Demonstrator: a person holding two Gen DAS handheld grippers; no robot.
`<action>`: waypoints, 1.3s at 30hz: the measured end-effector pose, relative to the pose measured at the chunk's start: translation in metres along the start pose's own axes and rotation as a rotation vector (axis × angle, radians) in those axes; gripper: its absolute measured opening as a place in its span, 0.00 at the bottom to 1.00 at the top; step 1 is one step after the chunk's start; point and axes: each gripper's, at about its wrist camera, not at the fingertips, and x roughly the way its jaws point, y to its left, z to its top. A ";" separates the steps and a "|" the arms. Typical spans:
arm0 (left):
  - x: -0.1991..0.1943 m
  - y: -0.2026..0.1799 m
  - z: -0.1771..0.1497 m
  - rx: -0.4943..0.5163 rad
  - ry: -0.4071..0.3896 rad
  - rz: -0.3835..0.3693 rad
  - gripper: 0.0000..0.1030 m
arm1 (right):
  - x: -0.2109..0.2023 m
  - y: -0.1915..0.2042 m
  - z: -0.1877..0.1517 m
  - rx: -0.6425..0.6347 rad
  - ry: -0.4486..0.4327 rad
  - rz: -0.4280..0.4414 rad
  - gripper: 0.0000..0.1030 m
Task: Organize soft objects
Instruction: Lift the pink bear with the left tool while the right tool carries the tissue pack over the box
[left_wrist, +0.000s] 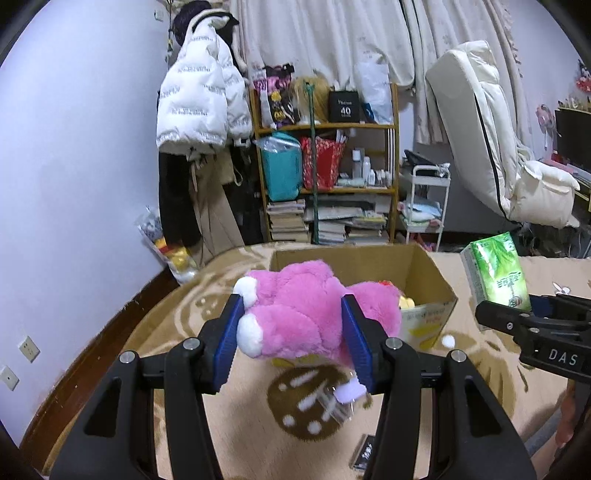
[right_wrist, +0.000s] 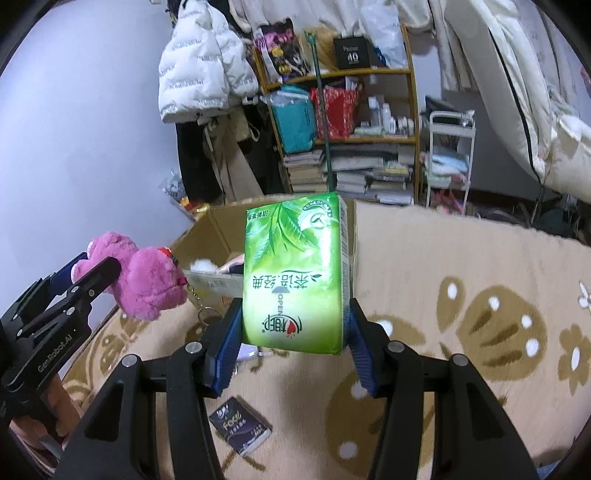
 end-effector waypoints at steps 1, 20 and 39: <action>0.000 0.000 0.002 0.000 -0.006 0.002 0.50 | -0.002 0.001 0.002 -0.005 -0.015 -0.003 0.55; 0.079 0.017 0.011 -0.089 0.193 -0.061 0.31 | 0.036 0.006 0.024 -0.042 -0.017 0.006 0.55; 0.143 0.033 -0.047 -0.106 0.539 0.020 0.89 | 0.046 0.005 0.019 -0.037 0.018 0.008 0.55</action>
